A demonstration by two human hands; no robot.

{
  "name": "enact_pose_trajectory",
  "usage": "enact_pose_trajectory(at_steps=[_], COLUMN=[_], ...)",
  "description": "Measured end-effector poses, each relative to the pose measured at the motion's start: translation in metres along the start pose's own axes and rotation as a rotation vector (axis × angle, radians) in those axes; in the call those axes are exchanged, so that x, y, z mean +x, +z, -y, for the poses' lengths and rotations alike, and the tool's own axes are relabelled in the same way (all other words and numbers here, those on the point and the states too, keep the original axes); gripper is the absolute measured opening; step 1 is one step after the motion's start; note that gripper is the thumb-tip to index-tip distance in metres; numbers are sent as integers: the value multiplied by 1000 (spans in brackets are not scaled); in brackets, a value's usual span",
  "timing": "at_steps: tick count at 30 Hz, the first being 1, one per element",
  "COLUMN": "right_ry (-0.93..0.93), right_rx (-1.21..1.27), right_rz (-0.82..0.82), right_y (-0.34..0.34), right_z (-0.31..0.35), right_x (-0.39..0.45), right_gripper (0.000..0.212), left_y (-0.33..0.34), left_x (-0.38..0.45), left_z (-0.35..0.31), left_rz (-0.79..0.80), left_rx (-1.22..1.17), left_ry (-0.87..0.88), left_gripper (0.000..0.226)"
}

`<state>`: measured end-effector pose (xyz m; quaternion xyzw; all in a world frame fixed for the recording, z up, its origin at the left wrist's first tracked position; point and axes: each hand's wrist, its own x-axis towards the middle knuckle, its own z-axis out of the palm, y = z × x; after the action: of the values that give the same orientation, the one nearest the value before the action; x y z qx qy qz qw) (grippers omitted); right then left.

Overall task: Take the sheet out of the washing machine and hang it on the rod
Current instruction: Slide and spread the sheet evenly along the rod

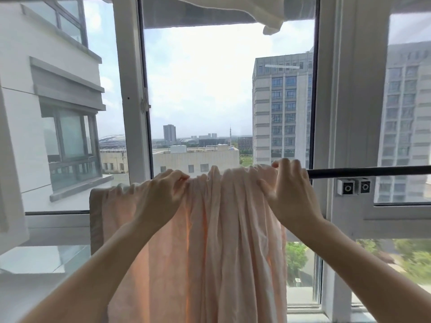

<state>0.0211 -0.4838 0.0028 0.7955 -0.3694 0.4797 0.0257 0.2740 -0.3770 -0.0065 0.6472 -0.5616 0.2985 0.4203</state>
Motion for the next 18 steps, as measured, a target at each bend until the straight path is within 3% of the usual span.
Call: enact_pose_trajectory(at_steps=[3,6,12,15,18], right_ry=[96,108,190,245,246], right_rx=[193,238,68,-2,156], right_rz=[114,116,172,145,67], right_y=[3,9,20,21,24], right_z=[-6,0,21,25,31], right_x=[-10,-15,-16,-14,-17], right_gripper=[55,64,100,103,85], left_y=[3,5,-1,-6,-8], left_x=[2,3,3,2,2], left_z=[-6,-12,-15,-17,-15], left_rz=[-11,-3,11,19,29], left_rx=[-4,-17,-17,-1,11], left_ry=[-2,-27,-72,-72,-76], left_gripper=[16,16,10,11,12])
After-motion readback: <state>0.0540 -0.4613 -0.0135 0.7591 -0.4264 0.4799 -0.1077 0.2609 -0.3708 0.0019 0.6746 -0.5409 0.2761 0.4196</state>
